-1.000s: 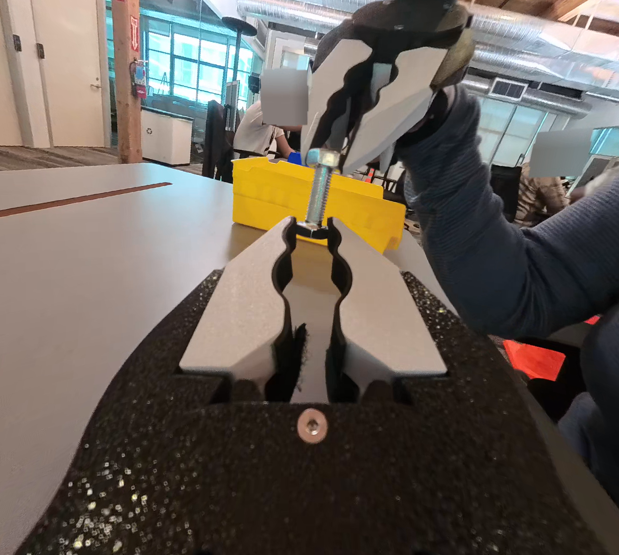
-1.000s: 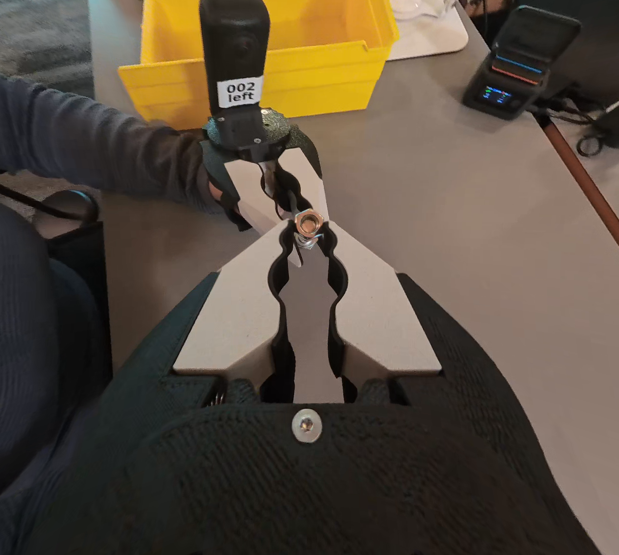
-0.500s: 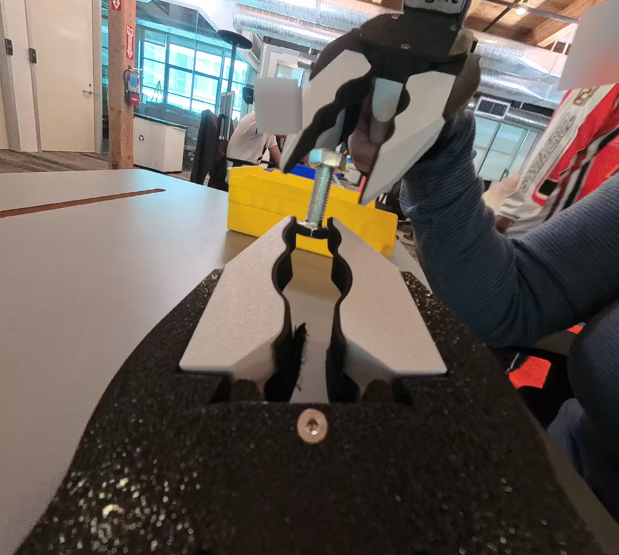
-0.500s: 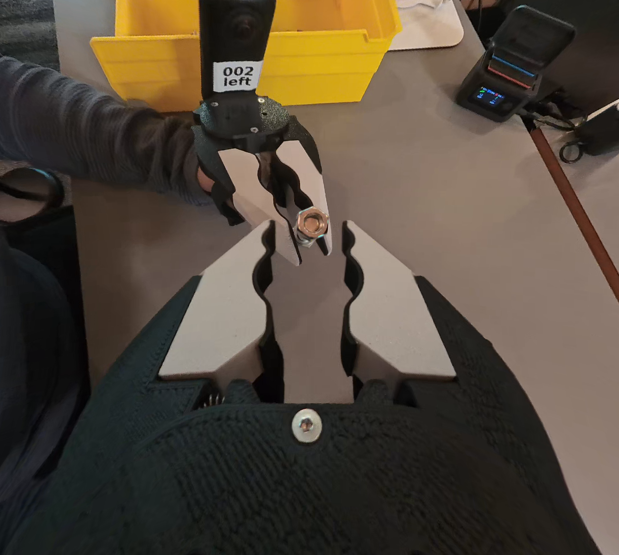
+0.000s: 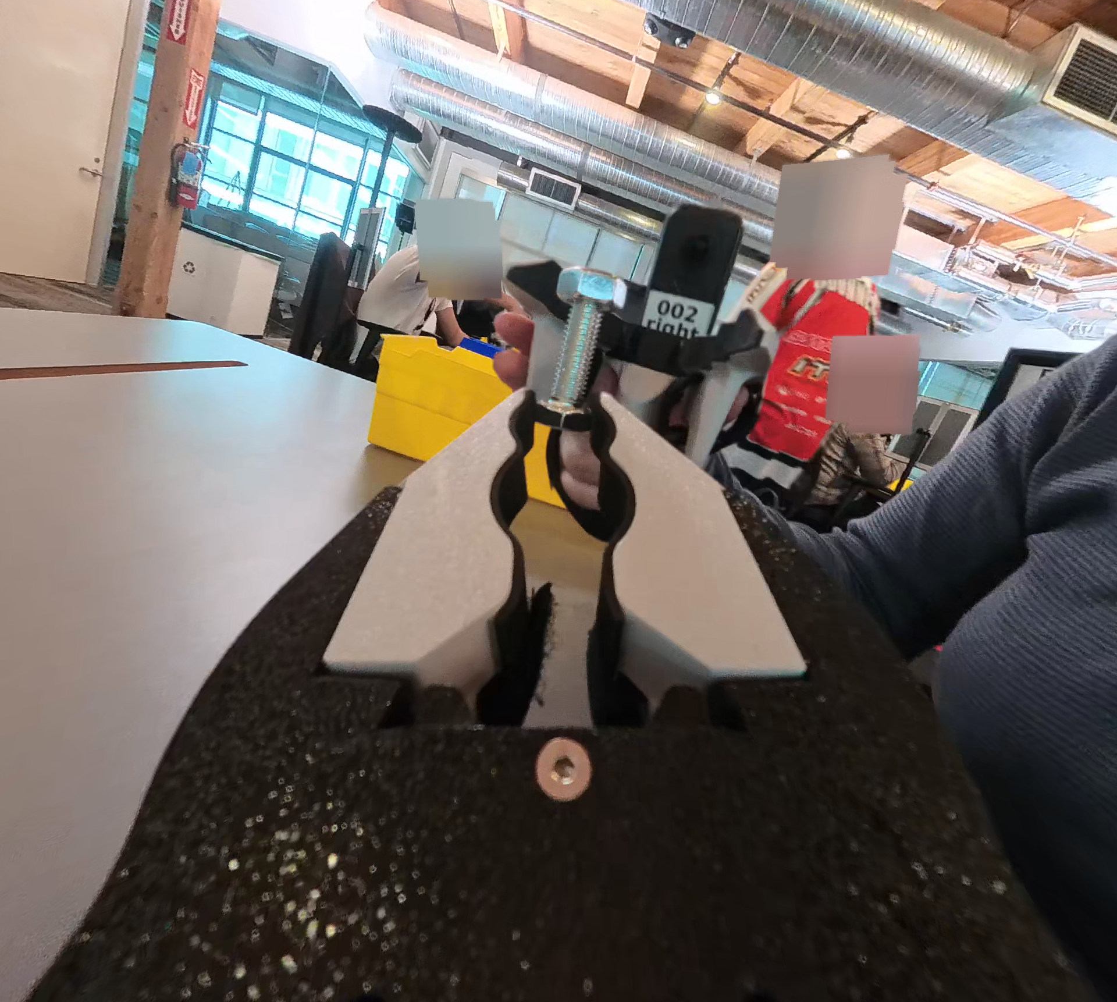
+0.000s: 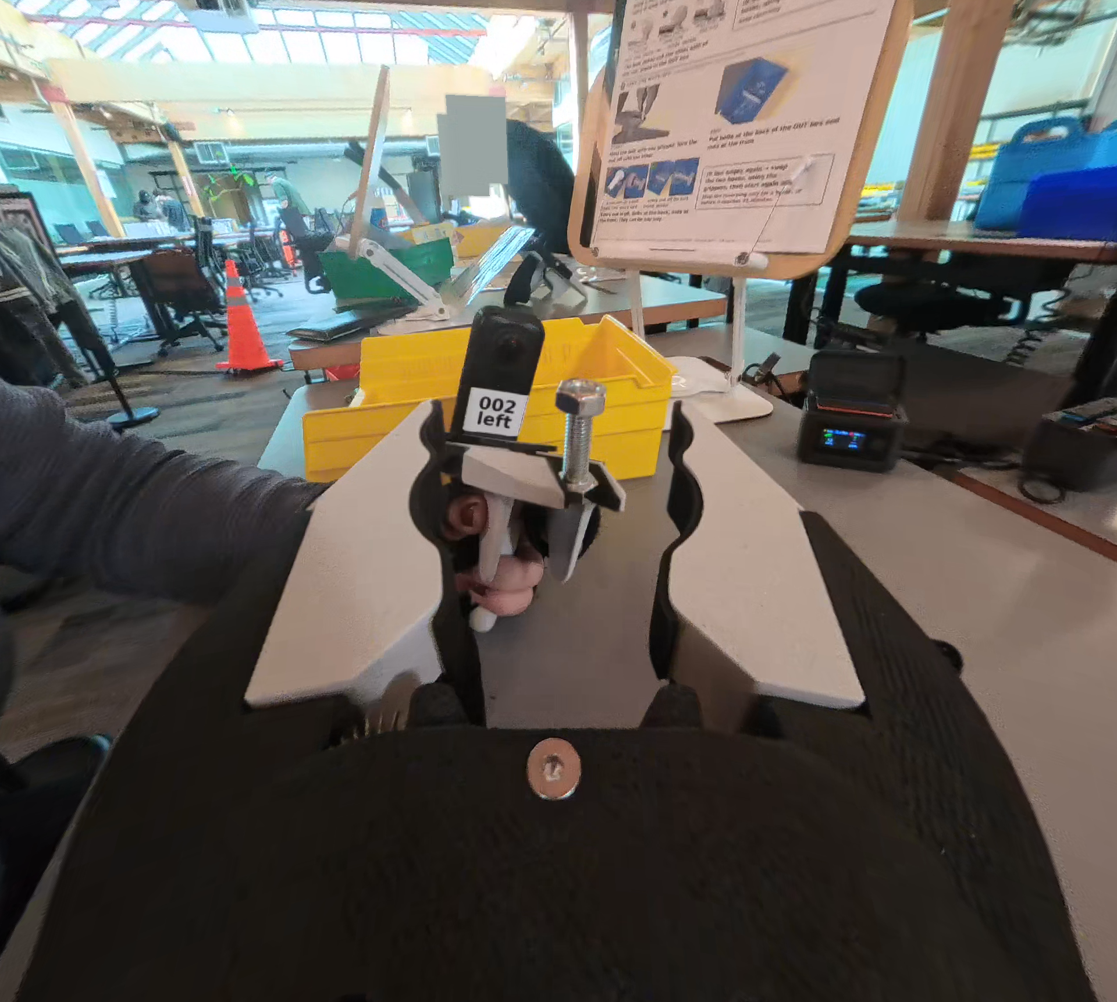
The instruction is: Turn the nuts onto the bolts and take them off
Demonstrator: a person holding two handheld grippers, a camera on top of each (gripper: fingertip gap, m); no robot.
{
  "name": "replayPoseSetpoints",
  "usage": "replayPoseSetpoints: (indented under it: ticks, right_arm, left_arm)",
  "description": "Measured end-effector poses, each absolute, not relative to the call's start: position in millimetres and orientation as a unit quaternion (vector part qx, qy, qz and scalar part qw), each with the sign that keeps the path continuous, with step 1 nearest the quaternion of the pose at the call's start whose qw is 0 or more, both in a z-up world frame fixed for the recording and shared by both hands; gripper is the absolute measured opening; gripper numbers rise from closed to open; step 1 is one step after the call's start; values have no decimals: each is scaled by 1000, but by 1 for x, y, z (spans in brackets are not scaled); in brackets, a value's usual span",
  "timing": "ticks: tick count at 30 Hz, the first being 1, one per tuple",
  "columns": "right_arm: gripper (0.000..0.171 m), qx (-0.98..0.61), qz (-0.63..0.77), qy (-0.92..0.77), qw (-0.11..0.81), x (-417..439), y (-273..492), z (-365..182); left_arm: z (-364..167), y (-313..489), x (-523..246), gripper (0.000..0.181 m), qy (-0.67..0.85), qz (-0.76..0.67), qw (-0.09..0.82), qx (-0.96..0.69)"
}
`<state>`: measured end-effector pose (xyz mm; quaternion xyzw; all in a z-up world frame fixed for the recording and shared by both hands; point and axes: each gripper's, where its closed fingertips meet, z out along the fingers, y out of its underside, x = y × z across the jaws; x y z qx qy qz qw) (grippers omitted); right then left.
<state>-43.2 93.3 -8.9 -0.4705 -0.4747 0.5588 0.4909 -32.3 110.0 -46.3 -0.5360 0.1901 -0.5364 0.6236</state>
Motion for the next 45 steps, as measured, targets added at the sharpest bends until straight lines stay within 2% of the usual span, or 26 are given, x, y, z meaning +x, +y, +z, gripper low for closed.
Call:
replayPoseSetpoints:
  ticks: [9, 13, 20, 24, 27, 31, 35, 38, 41, 45]
  right_arm:
    - [79, -449, 595, -490, 452, -52, 71, -10]
    - [77, -457, 581, -498, 454, -47, 74, -14]
    - [80, -443, 584, -499, 463, -50, 70, -9]
    - [74, -449, 593, -482, 464, -43, 81, -4]
    - [70, -463, 580, -472, 476, -44, 86, -6]
    - [45, -469, 574, -469, 481, -46, 89, -9]
    - [35, -468, 588, -475, 458, -46, 84, -12]
    - [19, -457, 596, -486, 446, -44, 77, -13]
    - [18, -458, 598, -493, 436, -42, 75, -14]
    - [18, -501, 554, -488, 452, -44, 90, -19]
  left_arm:
    - [-50, 106, -22, 16, 213, -538, 608, -544]
    - [-44, 111, -36, 16, 175, -562, 612, -529]
    - [-52, 109, -23, 16, 205, -546, 597, -551]
    - [-45, 112, -36, 16, 169, -571, 601, -533]
    - [-50, 108, -26, 16, 198, -561, 591, -545]
    - [-52, 100, -15, 16, 228, -570, 572, -543]
    - [-49, 90, -12, 15, 243, -605, 545, -526]
    - [-49, 81, -7, 15, 262, -625, 522, -518]
    - [-50, 81, -6, 15, 266, -618, 525, -521]
    - [-55, 97, -9, 15, 240, -552, 572, -557]
